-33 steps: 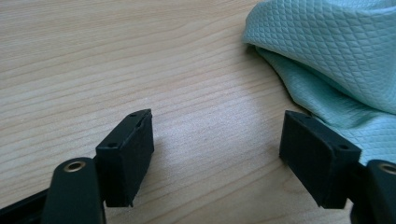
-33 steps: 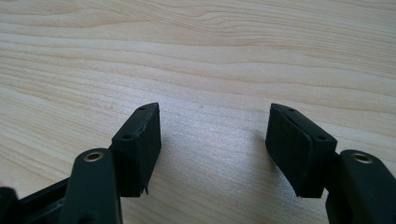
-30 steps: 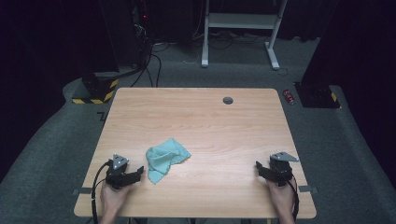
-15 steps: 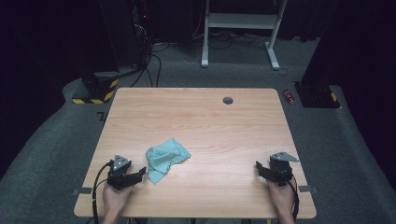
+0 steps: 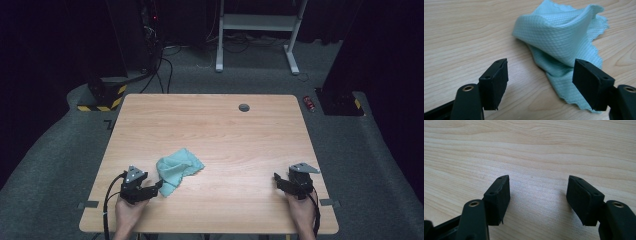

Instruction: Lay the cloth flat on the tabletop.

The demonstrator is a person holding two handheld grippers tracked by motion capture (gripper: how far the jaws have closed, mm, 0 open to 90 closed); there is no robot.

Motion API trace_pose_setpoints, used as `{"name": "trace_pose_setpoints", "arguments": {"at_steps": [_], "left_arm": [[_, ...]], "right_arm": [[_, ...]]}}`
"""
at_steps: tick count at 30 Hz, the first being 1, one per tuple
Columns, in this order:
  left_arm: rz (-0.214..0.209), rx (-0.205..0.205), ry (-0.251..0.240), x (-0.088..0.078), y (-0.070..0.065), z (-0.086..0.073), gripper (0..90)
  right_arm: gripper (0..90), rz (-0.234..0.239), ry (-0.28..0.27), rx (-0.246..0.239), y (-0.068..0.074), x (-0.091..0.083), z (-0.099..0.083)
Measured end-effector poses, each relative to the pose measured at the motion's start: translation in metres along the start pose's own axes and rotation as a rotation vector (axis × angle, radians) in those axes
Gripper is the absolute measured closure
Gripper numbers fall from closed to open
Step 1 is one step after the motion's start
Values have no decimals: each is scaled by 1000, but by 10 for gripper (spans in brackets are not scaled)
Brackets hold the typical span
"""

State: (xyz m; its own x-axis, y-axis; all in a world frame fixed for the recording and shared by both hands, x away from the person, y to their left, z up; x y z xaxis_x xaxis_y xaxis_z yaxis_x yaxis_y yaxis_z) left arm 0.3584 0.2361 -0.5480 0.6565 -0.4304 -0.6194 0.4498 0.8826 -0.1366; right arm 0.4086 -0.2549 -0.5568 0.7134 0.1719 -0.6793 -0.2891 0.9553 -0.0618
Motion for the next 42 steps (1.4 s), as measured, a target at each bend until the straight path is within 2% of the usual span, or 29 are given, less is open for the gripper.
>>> {"name": "trace_pose_setpoints", "arguments": {"at_steps": [7, 10, 19, 25, 26, 34, 42], "left_arm": [[-21, -5, 2, 9, -6, 8, 300], [-20, 1, 7, 14, -10, 12, 341], [-41, 11, 16, 26, -15, 21, 645], [-63, 32, 17, 31, -19, 30, 801], [-69, 47, 16, 33, -22, 33, 829], [-105, 92, 15, 40, -36, 45, 862], [-153, 131, 14, 52, -55, 60, 866]], "right_arm": [[356, 0, 0, 0, 0, 0, 0], [356, 0, 0, -1, 0, 0, 0], [355, 0, 0, -1, 0, 0, 0], [355, 0, 0, -1, 0, 0, 0], [355, 1, 0, -1, 0, 0, 0], [355, 0, 0, -1, 0, 0, 0], [355, 2, 0, -2, 0, 0, 0]]}}
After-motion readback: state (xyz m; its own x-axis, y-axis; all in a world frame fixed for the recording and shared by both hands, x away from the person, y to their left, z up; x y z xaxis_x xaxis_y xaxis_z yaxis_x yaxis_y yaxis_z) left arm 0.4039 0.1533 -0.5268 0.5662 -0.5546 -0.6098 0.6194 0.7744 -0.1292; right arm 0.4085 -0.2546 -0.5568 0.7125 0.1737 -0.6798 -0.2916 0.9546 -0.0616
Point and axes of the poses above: each handheld gripper's, and its own axes: x roughly forward along the jaws, z roughly out of its top, y roughly to its left, the point moved 5 cm from there along x, roughly forward along the jaws, and after that the axes turned 4 degrees about -z, right-handed, at the moved point
